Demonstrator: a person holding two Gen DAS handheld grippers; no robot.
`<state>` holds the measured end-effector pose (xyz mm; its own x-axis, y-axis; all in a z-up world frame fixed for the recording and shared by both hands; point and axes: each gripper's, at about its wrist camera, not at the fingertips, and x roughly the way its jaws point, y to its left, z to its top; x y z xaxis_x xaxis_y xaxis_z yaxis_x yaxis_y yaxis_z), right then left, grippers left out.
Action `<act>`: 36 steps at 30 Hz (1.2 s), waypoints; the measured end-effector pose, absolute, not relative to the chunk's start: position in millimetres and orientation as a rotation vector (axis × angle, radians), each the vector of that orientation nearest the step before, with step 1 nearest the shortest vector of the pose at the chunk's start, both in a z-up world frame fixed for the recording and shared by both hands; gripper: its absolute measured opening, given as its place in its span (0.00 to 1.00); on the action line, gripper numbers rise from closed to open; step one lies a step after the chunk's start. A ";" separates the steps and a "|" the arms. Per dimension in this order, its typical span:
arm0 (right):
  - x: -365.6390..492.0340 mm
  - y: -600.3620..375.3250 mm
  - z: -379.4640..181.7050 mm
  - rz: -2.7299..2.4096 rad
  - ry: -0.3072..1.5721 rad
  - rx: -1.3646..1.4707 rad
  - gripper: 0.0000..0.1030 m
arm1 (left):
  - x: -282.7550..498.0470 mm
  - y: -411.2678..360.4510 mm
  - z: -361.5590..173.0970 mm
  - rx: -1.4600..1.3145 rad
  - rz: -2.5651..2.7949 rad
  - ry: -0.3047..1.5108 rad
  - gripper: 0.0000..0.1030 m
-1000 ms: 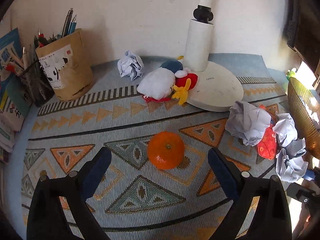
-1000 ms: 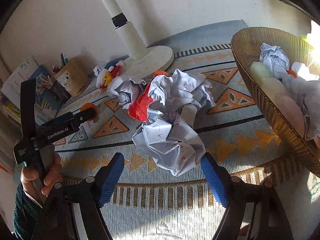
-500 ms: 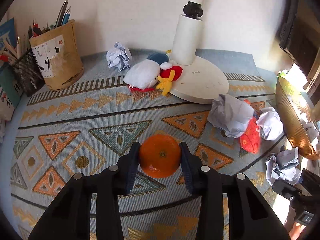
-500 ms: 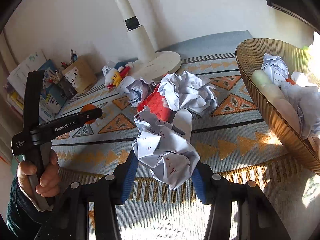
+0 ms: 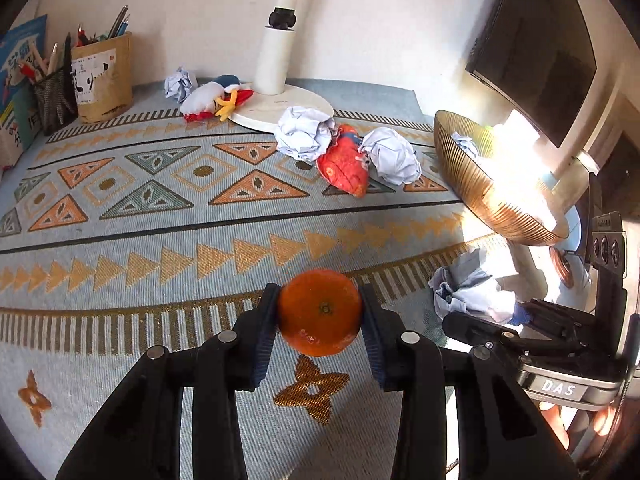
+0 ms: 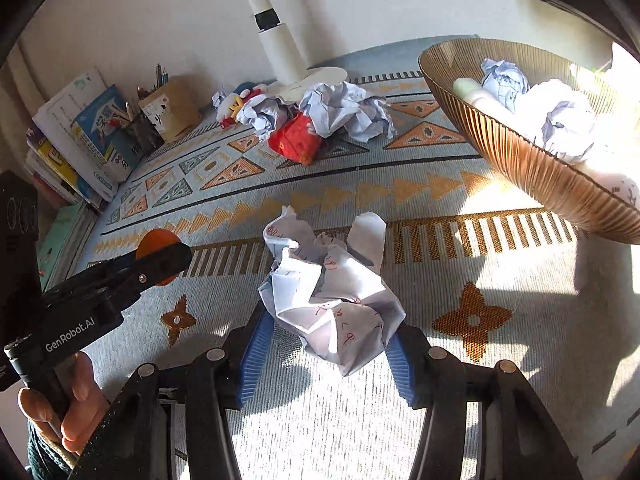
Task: Organize objects
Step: 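Grasp the orange with the left tool while the right tool grasps a paper ball, then carry the orange and paper ball into the bowl and release both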
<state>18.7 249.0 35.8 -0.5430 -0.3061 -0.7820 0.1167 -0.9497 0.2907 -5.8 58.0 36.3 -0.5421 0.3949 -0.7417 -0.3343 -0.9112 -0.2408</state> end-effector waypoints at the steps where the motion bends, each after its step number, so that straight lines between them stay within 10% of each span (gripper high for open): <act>1: 19.9 251.3 36.0 -2.540 -0.311 1.347 0.55 | -5.8 60.9 32.8 -1.205 2.450 -0.078 0.35; 4: 24.7 257.0 37.4 -2.508 -0.354 1.345 0.70 | -4.2 63.8 26.7 -1.231 2.453 -0.044 0.35; 15: 27.0 254.4 36.0 -2.559 -0.320 1.338 0.71 | -0.1 68.6 25.4 -1.206 2.469 0.011 0.35; 20: 25.8 252.9 40.0 -2.562 -0.317 1.316 0.18 | 1.4 70.2 28.0 -1.190 2.474 0.024 0.35; 27: 33.8 283.8 99.4 -2.661 -0.224 1.160 0.14 | 3.4 100.7 56.7 -1.072 2.414 0.091 0.35; 31: 27.4 286.0 84.3 -2.558 -0.184 1.286 0.65 | -4.2 109.0 46.7 -1.113 2.396 0.078 0.36; 36: 28.4 292.8 56.1 -2.563 -0.272 1.323 0.76 | -6.3 104.9 26.0 -1.193 2.406 0.062 0.35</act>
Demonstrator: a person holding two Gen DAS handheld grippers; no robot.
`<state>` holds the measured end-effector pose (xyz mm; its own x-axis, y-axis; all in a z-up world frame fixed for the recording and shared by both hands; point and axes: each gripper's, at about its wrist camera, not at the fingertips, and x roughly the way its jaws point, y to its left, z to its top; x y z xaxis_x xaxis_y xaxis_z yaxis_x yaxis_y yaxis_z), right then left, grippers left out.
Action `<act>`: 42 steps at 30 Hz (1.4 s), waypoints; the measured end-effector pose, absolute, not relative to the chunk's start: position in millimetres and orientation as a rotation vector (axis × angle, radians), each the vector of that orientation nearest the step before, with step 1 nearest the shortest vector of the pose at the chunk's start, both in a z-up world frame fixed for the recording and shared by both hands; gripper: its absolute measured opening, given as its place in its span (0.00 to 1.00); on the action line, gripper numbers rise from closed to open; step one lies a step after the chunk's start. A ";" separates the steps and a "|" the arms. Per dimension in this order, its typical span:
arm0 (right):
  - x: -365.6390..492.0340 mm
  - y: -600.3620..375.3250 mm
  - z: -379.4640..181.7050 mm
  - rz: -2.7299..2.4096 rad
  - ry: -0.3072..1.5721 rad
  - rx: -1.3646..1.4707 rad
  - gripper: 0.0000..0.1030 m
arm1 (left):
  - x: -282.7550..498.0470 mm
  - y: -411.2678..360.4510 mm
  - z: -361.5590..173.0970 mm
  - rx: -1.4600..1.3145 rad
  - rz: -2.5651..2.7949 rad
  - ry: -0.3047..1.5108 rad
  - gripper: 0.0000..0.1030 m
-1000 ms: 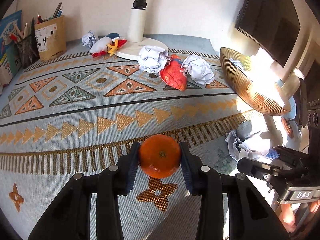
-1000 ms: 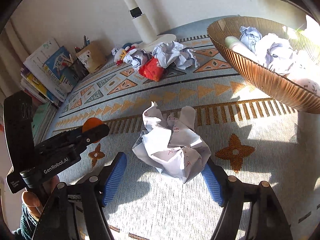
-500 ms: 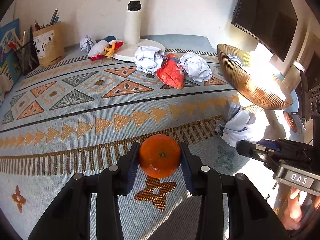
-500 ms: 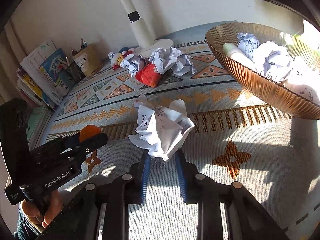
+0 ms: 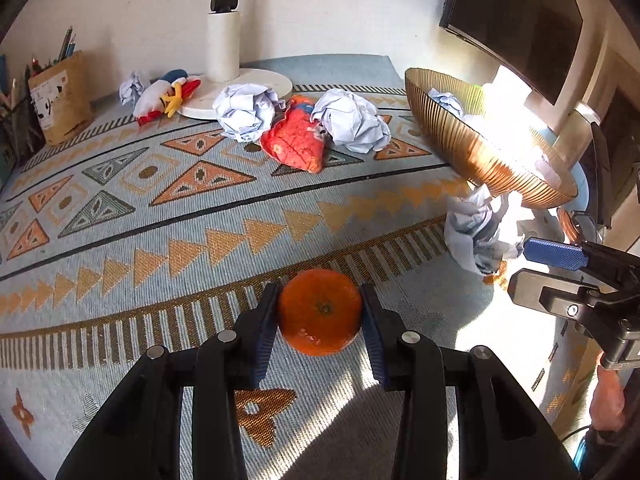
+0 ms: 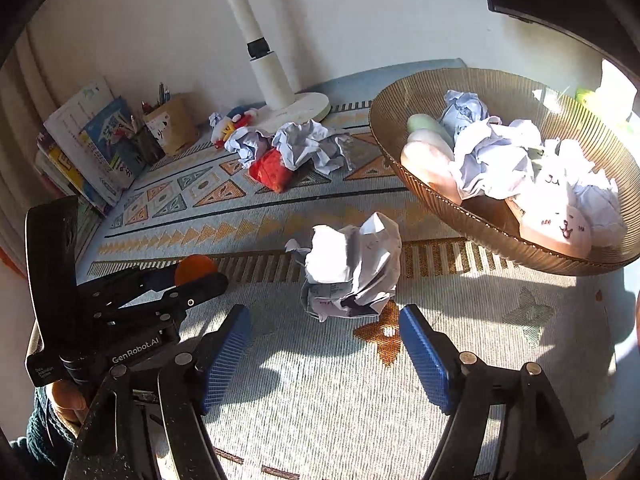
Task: Organize objects
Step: 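Carry the orange and paper ball into the bowl and release both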
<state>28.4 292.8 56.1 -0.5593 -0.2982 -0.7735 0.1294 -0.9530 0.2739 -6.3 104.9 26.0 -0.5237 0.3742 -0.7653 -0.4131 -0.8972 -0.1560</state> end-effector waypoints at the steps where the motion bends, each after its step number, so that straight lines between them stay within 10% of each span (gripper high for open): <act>1: 24.5 295.2 51.2 -2.558 -0.322 1.338 0.76 | -4.8 103.2 28.4 -1.163 2.414 0.045 0.36; 14: -2.0 291.7 35.4 -2.591 -0.488 1.341 0.75 | -6.8 97.6 28.6 -1.165 2.391 -0.008 0.36; 19: 8.8 293.5 42.4 -2.637 -0.441 1.278 0.48 | -7.6 97.5 28.9 -1.171 2.399 -0.012 0.36; 29: 44.8 346.3 156.8 -2.901 -0.319 0.917 0.49 | -22.5 159.1 114.8 -0.946 2.337 0.073 0.35; 42: -32.2 463.2 163.0 -3.043 -0.747 0.993 0.56 | -108.3 288.0 144.8 -0.864 2.271 0.056 0.35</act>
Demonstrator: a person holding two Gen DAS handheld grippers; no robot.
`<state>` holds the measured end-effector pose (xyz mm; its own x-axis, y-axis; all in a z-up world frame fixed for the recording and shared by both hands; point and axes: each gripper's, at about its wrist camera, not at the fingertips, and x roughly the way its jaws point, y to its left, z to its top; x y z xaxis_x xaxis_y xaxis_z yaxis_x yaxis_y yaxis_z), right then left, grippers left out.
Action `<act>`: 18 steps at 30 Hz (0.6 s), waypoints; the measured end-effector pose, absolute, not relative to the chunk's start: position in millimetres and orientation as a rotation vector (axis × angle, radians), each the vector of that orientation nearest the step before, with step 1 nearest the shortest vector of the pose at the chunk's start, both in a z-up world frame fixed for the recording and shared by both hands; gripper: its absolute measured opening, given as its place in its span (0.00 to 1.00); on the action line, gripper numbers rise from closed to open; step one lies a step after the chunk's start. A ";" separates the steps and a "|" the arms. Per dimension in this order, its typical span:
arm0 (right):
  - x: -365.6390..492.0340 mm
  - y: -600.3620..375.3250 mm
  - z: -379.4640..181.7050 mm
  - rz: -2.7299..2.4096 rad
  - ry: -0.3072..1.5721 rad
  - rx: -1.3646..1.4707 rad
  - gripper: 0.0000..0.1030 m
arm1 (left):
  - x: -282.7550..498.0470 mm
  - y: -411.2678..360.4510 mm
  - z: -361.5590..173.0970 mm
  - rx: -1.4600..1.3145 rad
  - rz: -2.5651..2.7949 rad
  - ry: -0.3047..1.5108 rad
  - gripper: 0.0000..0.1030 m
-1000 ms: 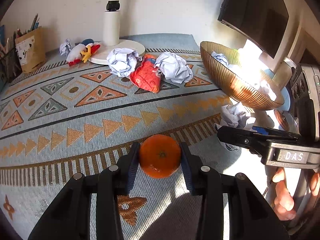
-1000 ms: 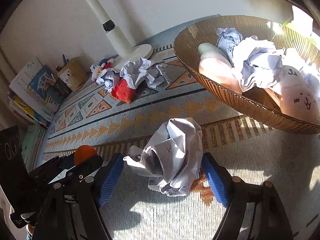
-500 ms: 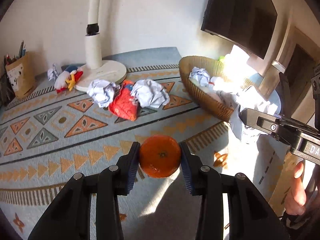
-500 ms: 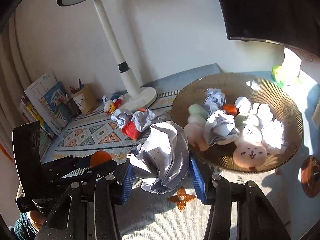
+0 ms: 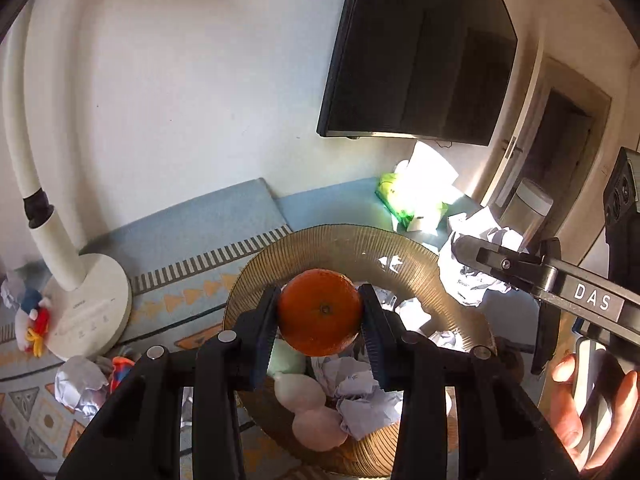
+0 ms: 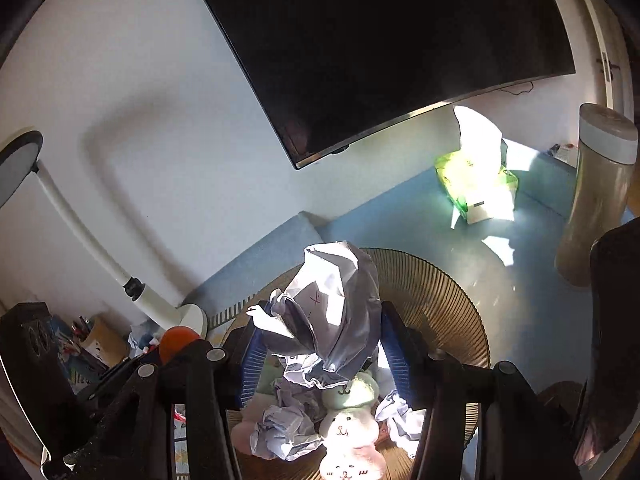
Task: Organize objects
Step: 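Carry the orange and paper ball into the bowl and release both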
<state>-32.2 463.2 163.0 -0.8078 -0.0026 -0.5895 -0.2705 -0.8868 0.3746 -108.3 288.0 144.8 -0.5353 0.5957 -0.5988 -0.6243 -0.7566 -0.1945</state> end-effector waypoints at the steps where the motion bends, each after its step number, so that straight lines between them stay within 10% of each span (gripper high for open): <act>1: -37.5 464.9 161.0 2.771 0.678 -0.924 0.60 | -111.9 292.8 145.8 -0.862 2.270 0.055 0.39; 4: -43.3 465.7 158.0 2.765 0.669 -0.942 0.63 | -122.7 294.3 142.8 -0.900 2.251 0.028 0.89; 18: 9.7 374.5 172.9 3.011 0.602 -0.982 0.63 | -50.9 126.7 174.4 -0.794 2.460 -0.111 0.91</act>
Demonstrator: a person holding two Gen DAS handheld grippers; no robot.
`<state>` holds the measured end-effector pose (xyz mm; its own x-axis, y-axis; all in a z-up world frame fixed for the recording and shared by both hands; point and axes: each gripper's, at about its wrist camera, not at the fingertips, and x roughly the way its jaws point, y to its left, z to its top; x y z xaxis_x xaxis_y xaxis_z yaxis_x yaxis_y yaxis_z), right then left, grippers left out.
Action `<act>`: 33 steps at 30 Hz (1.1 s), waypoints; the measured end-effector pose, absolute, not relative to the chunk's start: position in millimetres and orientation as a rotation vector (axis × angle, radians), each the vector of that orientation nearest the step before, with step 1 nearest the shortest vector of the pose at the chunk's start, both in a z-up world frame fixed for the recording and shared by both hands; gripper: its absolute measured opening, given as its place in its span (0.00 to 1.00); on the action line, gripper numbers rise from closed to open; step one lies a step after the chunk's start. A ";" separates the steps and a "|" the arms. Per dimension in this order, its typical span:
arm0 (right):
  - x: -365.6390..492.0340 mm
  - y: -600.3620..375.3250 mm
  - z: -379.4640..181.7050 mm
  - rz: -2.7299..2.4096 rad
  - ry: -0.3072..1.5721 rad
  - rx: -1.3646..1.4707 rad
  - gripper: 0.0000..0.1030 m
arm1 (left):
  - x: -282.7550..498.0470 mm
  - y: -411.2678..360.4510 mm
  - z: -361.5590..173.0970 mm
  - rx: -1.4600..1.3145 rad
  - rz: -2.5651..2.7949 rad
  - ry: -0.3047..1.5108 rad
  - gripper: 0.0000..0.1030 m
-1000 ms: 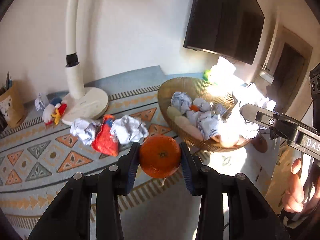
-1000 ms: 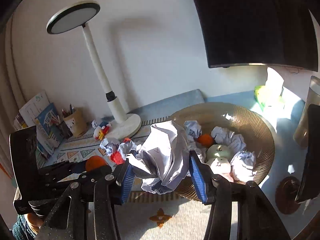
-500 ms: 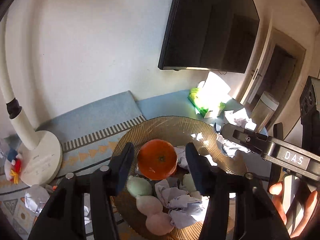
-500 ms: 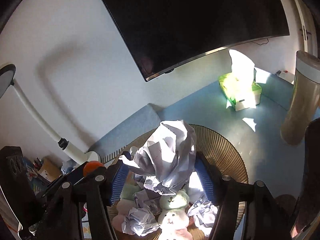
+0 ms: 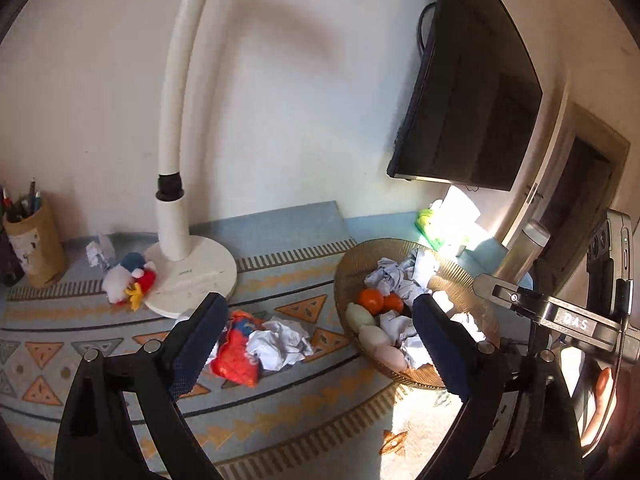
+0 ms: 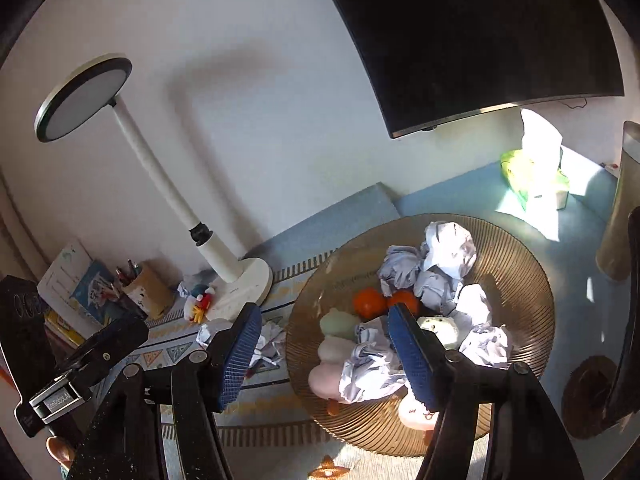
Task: Organize objects
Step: 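Carry the orange and paper ball into the bowl and release both, then move both open tools toward the lamp base and grasp a paper ball with the left tool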
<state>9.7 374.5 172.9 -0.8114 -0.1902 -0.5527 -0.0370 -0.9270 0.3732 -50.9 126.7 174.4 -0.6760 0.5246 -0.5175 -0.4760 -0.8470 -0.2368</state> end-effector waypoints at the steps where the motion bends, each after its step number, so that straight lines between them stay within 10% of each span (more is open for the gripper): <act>1: 13.2 360.5 174.4 -2.827 -0.554 0.921 0.63 | -43.6 108.0 176.9 -0.787 2.503 -0.126 0.93; 17: -12.6 215.8 38.2 -2.644 -0.260 1.222 0.63 | -25.9 -11.4 44.5 -1.099 2.798 -0.165 0.98; 33: -16.9 212.2 32.7 -2.625 -0.210 1.256 0.64 | -29.5 -5.0 42.1 -1.149 2.768 -0.109 0.98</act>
<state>-16.9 212.2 32.7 -0.6093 -0.2608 -0.7489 0.1384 -0.9649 0.2234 -29.5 -5.0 42.1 -0.6977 0.1590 -0.6985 -0.1037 -0.9872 -0.1211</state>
